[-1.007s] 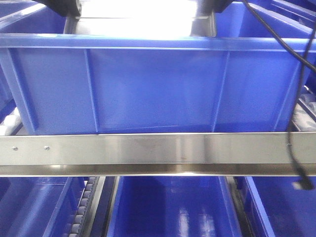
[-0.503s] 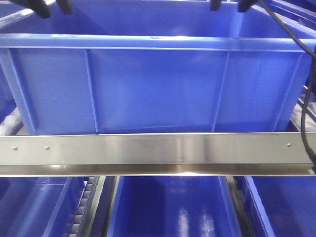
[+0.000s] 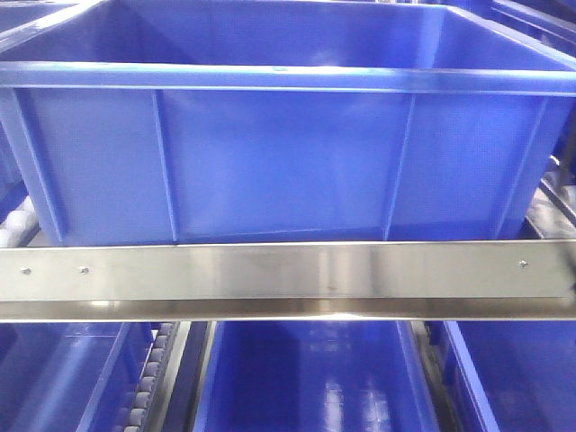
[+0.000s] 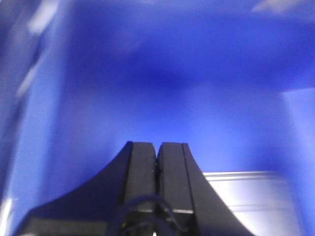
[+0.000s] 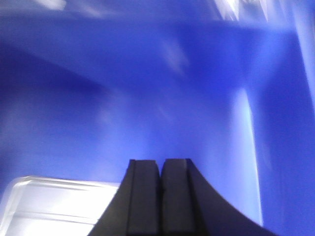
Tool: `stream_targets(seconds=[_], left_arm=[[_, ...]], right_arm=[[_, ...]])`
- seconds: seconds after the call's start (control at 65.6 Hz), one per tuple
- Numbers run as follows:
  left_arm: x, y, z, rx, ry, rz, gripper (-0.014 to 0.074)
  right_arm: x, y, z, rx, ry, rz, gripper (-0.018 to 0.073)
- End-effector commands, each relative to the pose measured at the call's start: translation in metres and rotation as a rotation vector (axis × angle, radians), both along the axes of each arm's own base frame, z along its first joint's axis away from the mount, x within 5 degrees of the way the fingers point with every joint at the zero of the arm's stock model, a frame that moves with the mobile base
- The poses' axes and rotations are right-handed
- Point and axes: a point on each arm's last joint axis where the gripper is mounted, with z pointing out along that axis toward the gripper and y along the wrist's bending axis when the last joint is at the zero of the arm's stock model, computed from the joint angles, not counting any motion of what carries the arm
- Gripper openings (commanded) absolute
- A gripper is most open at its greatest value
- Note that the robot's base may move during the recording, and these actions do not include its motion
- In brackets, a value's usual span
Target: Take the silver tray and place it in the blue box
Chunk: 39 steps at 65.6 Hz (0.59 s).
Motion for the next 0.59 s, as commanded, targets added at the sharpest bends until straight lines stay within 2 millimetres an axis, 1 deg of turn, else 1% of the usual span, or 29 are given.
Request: stream_targets(seconds=[0.0, 0.076, 0.092, 0.107, 0.122, 0.137, 0.153, 0.168, 0.183, 0.259, 0.29, 0.305, 0.32, 0.336, 0.427, 0.503, 0.58], left_arm=[[-0.029, 0.008, 0.025, -0.057, -0.16, -0.087, -0.0101], [-0.046, 0.012, 0.021, -0.098, -0.223, -0.154, -0.0101], [-0.05, 0.012, 0.019, -0.104, -0.232, -0.167, -0.0101], [-0.055, 0.014, 0.016, -0.115, -0.247, -0.186, -0.0101], [-0.058, 0.015, 0.014, -0.121, -0.254, -0.197, -0.0101], [-0.061, 0.015, 0.008, -0.121, -0.251, -0.208, -0.0101], [-0.064, 0.016, 0.005, -0.125, -0.256, -0.218, -0.0101], [-0.069, 0.018, 0.001, -0.131, -0.262, -0.23, -0.0101], [-0.073, 0.02, -0.001, -0.134, -0.265, -0.237, -0.0101], [-0.092, 0.028, -0.018, -0.148, -0.275, -0.272, -0.0101], [-0.102, 0.033, -0.025, -0.159, -0.287, -0.289, -0.0101], [-0.105, 0.034, -0.027, -0.163, -0.292, -0.295, -0.0101], [-0.109, 0.036, -0.026, -0.168, -0.302, -0.298, -0.0101], [-0.114, 0.039, -0.031, -0.174, -0.307, -0.31, -0.0101], [-0.141, 0.052, -0.043, -0.209, -0.359, -0.345, -0.0103], [-0.163, 0.066, -0.051, -0.227, -0.399, -0.349, -0.0104], [-0.179, 0.076, -0.059, -0.238, -0.425, -0.349, -0.0104]], right_arm=[[-0.026, -0.002, 0.035, -0.017, -0.203, 0.127, 0.0052], [-0.039, -0.003, 0.026, -0.001, -0.243, 0.195, 0.0052], [-0.044, -0.003, 0.027, 0.011, -0.266, 0.216, 0.0052], [-0.047, -0.004, 0.022, 0.01, -0.267, 0.231, 0.0052], [-0.051, -0.004, 0.023, 0.018, -0.29, 0.251, 0.0052], [-0.054, -0.005, 0.021, 0.02, -0.298, 0.264, 0.0052], [-0.057, -0.005, 0.016, 0.018, -0.298, 0.277, 0.0052], [-0.062, -0.006, 0.017, 0.024, -0.319, 0.295, 0.0052], [-0.066, -0.007, 0.012, 0.021, -0.316, 0.308, 0.0052], [-0.087, -0.014, -0.001, 0.013, -0.348, 0.369, 0.0052], [-0.098, -0.018, -0.004, 0.013, -0.366, 0.392, 0.0052], [-0.102, -0.019, -0.01, 0.008, -0.358, 0.398, 0.0052], [-0.105, -0.021, -0.012, 0.005, -0.36, 0.403, 0.0052], [-0.111, -0.024, -0.015, 0.002, -0.36, 0.408, 0.0052], [-0.138, -0.04, -0.032, -0.007, -0.35, 0.411, 0.0052], [-0.16, -0.053, -0.043, -0.004, -0.359, 0.409, 0.0052], [-0.18, -0.064, -0.05, 0.005, -0.385, 0.407, 0.0052]])
